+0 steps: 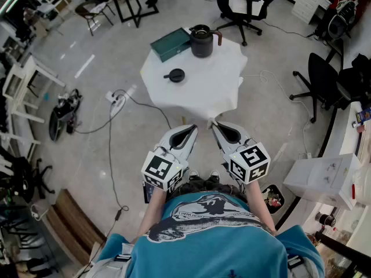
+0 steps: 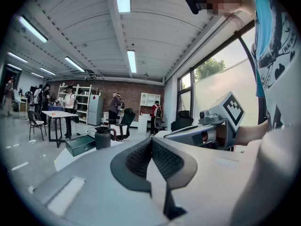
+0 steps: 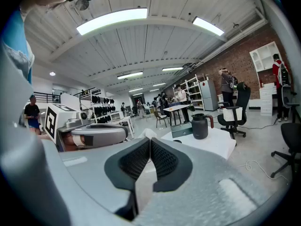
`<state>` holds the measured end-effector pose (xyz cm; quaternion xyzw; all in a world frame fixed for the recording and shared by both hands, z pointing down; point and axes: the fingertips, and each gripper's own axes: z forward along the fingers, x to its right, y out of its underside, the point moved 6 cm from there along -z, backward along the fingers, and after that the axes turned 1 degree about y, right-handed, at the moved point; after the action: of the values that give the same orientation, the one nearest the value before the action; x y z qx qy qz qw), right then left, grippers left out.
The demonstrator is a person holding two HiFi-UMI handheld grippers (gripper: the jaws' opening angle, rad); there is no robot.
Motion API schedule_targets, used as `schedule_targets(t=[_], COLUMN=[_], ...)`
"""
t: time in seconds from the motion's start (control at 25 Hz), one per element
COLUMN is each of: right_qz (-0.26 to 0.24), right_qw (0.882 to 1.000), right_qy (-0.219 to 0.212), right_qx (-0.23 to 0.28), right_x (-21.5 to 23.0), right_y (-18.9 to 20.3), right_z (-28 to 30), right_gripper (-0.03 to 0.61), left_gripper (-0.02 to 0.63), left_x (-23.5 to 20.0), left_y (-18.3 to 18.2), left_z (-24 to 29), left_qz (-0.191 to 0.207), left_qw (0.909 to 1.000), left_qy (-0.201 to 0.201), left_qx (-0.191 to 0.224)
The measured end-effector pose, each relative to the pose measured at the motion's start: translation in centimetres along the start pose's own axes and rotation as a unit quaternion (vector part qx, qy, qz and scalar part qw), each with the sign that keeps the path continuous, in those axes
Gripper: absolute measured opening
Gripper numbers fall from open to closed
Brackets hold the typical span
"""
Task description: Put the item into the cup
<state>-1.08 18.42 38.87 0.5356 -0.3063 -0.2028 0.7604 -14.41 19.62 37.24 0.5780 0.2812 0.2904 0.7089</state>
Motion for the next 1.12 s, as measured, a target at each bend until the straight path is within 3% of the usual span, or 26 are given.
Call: schedule_targets(t=[0.36, 1.12], right_qz=[-0.039, -0.045], right_qw=[0.999, 0.998], right_qy=[0.008, -0.026], right_qx=[-0.008, -0.025], right_x=[0.3, 2.6], right_y=[0.4, 2.1], right_z=[-0.3, -3.0], right_gripper=[0.011, 0.011], left_gripper=[0.003, 0.003], left_x=[0.7, 3.9], left_y=[0.2, 1.0], left_z=[0.4, 2.4], left_qz=[-0.004, -0.013], left_qw=[1.0000, 0.9992], left_qy=[-0.007, -0.037], left_qx=[-0.002, 0.009])
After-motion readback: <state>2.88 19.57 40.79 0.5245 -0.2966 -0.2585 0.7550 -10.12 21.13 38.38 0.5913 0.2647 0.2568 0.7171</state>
